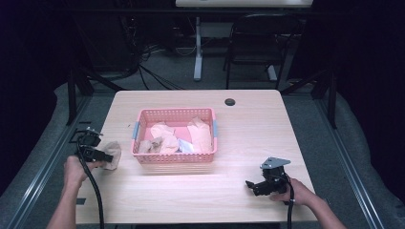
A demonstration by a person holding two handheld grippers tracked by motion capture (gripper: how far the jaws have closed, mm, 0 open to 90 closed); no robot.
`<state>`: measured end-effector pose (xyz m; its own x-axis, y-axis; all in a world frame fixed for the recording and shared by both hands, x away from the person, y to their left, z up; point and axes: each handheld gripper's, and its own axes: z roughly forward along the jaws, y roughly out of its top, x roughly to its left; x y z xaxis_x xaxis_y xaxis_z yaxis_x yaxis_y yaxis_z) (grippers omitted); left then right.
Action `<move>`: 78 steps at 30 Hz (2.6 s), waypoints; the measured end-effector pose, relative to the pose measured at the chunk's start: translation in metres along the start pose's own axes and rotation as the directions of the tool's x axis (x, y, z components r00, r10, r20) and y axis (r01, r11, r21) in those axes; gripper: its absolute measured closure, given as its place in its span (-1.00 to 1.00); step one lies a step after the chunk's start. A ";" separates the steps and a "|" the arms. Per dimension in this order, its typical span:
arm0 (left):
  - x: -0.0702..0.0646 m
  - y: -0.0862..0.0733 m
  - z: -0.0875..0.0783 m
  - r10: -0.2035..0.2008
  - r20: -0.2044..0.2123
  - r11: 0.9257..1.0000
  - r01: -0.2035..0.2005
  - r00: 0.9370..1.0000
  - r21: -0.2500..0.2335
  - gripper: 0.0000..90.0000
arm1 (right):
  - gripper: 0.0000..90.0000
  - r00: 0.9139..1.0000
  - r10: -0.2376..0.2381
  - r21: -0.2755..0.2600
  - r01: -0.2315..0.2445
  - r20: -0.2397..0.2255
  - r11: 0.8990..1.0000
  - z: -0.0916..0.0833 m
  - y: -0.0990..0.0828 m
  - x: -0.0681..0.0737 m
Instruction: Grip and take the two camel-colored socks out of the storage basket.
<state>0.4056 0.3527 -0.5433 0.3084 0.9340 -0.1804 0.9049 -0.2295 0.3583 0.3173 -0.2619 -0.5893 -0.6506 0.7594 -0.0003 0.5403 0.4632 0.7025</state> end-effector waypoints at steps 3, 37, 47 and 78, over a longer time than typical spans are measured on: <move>-0.001 -0.003 -0.005 -0.011 0.001 0.999 0.011 1.000 -0.041 0.09 | -1.00 1.000 0.000 0.000 0.000 0.000 1.000 0.000 0.000 0.000; -0.135 0.091 -0.030 0.248 0.028 0.959 -0.242 0.968 -0.145 -0.89 | -1.00 1.000 0.000 0.000 0.000 0.000 1.000 0.000 0.000 0.000; -0.141 0.095 -0.009 0.235 -0.009 0.970 -0.235 0.972 -0.067 -0.47 | -1.00 1.000 0.000 0.000 0.000 0.000 1.000 0.000 0.000 0.000; -0.135 0.104 0.012 0.222 -0.048 0.974 -0.219 0.974 0.060 0.83 | -1.00 1.000 0.000 0.000 0.000 0.000 1.000 0.000 0.000 0.000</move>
<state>0.4617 0.1994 -0.4928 0.4870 0.8719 -0.0519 0.8314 -0.4445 0.3335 0.3173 -0.2620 -0.5893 -0.6510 0.7591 -0.0002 0.5402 0.4635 0.7024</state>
